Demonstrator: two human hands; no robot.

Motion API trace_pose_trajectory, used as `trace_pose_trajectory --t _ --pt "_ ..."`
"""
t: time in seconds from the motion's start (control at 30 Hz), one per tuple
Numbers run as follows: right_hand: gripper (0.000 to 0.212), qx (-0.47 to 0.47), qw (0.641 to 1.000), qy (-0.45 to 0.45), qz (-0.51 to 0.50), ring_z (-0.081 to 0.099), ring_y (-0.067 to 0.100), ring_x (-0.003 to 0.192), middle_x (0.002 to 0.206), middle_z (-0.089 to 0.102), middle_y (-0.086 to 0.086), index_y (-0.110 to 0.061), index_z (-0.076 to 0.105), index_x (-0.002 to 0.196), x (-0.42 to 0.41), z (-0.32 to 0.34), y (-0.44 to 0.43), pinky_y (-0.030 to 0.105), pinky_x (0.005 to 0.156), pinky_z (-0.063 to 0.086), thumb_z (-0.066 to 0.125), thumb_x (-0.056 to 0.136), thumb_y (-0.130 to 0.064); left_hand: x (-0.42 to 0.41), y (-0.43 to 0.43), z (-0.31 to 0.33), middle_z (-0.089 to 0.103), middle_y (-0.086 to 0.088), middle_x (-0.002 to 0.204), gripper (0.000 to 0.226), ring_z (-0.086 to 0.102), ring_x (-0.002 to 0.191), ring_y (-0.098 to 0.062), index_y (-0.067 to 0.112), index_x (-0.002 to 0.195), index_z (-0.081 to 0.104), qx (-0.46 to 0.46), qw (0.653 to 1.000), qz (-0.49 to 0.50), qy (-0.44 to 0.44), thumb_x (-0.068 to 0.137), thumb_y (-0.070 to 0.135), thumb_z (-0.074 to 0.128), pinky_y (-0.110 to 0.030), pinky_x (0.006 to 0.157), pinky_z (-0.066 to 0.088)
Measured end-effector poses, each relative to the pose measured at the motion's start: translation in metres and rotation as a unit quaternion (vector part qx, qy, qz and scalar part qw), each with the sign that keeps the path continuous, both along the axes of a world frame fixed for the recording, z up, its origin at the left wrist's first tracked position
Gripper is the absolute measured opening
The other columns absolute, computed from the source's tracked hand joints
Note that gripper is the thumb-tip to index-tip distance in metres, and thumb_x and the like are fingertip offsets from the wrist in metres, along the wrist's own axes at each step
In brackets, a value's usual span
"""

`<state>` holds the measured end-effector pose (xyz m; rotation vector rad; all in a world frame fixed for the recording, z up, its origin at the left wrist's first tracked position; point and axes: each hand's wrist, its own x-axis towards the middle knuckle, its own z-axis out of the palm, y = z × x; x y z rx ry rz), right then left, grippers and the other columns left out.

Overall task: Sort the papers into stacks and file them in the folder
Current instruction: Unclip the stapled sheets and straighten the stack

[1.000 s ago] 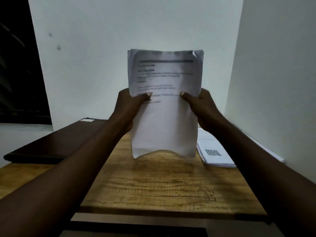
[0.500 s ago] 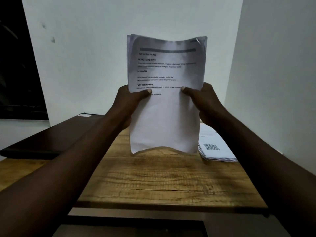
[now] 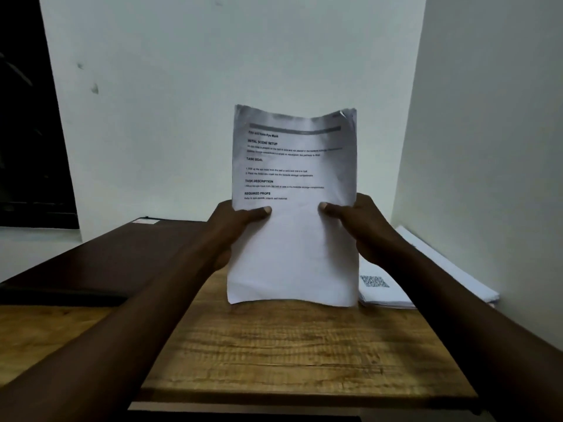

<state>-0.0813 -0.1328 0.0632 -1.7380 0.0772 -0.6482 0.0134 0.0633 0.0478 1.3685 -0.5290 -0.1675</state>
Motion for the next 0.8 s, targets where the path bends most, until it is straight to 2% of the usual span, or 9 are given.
trace_pose_trajectory --t 0.07,0.17,0.27,0.33,0.43,0.53,0.6,0.7,0.8 --pt "0.015 0.002 0.999 0.03 0.023 0.071 0.023 0.082 0.102 0.073 0.012 -0.008 0.069 0.103 -0.001 0.013 -0.007 0.036 0.077 0.058 0.065 0.089 -0.007 0.005 0.005 0.008 0.074 -0.008 0.112 0.036 0.072 0.1 -0.027 0.012 0.119 0.068 0.009 0.999 -0.034 0.005 0.083 0.013 0.073 -0.04 0.088 0.057" --pt "0.026 0.034 0.985 0.128 0.112 0.07 0.033 0.097 0.109 0.071 0.019 0.0 0.064 0.115 0.0 0.032 -0.018 0.043 0.086 0.056 0.064 0.089 -0.005 0.02 0.015 0.023 0.071 -0.011 0.118 0.041 0.069 0.109 -0.03 0.008 0.124 0.065 -0.002 0.996 -0.084 0.017 0.085 0.017 0.069 -0.044 0.097 0.052" --pt "0.026 0.054 0.958 0.224 0.171 0.072 0.03 0.089 0.107 0.072 0.017 0.0 0.063 0.116 0.008 0.027 -0.023 0.04 0.076 0.06 0.061 0.091 -0.007 0.039 0.019 0.026 0.068 -0.016 0.124 0.047 0.066 0.114 -0.034 0.002 0.13 0.06 -0.022 0.994 -0.1 0.043 0.088 0.023 0.066 -0.049 0.101 0.05" --pt "0.027 0.065 0.943 0.262 0.194 0.072 0.028 0.087 0.109 0.072 0.017 0.0 0.063 0.118 0.014 0.013 -0.023 0.038 0.073 0.061 0.059 0.092 -0.006 0.049 0.016 0.021 0.068 -0.019 0.121 0.044 0.067 0.111 -0.036 0.0 0.127 0.06 -0.036 0.994 -0.073 0.066 0.089 0.022 0.066 -0.052 0.095 0.054" --pt "0.034 0.065 0.934 0.288 0.2 0.069 0.03 0.102 0.117 0.069 0.016 -0.002 0.061 0.124 0.033 -0.011 -0.028 0.041 0.085 0.058 0.062 0.091 -0.009 0.063 0.008 0.001 0.07 -0.024 0.115 0.038 0.068 0.104 -0.04 -0.005 0.124 0.061 -0.028 0.994 -0.02 0.101 0.092 0.015 0.065 -0.052 0.079 0.058" --pt "0.036 0.066 0.945 0.262 0.184 0.065 0.032 0.112 0.118 0.069 0.014 -0.005 0.063 0.123 0.051 -0.026 -0.035 0.043 0.094 0.053 0.067 0.089 -0.018 0.073 -0.001 -0.025 0.067 -0.026 0.119 0.039 0.068 0.104 -0.041 -0.005 0.126 0.059 -0.016 0.991 -0.022 0.13 0.092 0.013 0.064 -0.05 0.076 0.06" --pt "0.033 0.068 0.969 0.201 0.128 0.069 0.028 0.103 0.111 0.072 0.012 -0.006 0.066 0.117 0.065 -0.034 -0.04 0.038 0.089 0.056 0.068 0.088 -0.022 0.076 -0.008 -0.039 0.068 -0.025 0.119 0.034 0.068 0.103 -0.038 -0.003 0.125 0.06 0.002 0.989 -0.044 0.143 0.095 0.014 0.058 -0.049 0.079 0.059" --pt "0.013 0.055 0.993 0.095 0.033 0.071 0.016 0.077 0.095 0.075 0.009 -0.011 0.07 0.099 0.085 -0.046 -0.048 0.026 0.069 0.055 0.068 0.089 -0.019 0.081 -0.015 -0.052 0.074 -0.017 0.106 0.021 0.074 0.088 -0.03 0.003 0.112 0.065 0.01 0.989 -0.067 0.129 0.1 0.014 0.052 -0.046 0.079 0.059" --pt "0.004 0.023 0.999 0.04 -0.022 0.067 0.023 0.081 0.094 0.073 0.015 -0.014 0.073 0.089 0.097 -0.058 -0.062 0.034 0.075 0.05 0.07 0.086 -0.013 0.082 -0.018 -0.057 0.073 -0.019 0.109 0.02 0.073 0.095 -0.033 0.004 0.111 0.067 0.027 0.992 -0.072 0.097 0.097 0.015 0.058 -0.049 0.083 0.059"
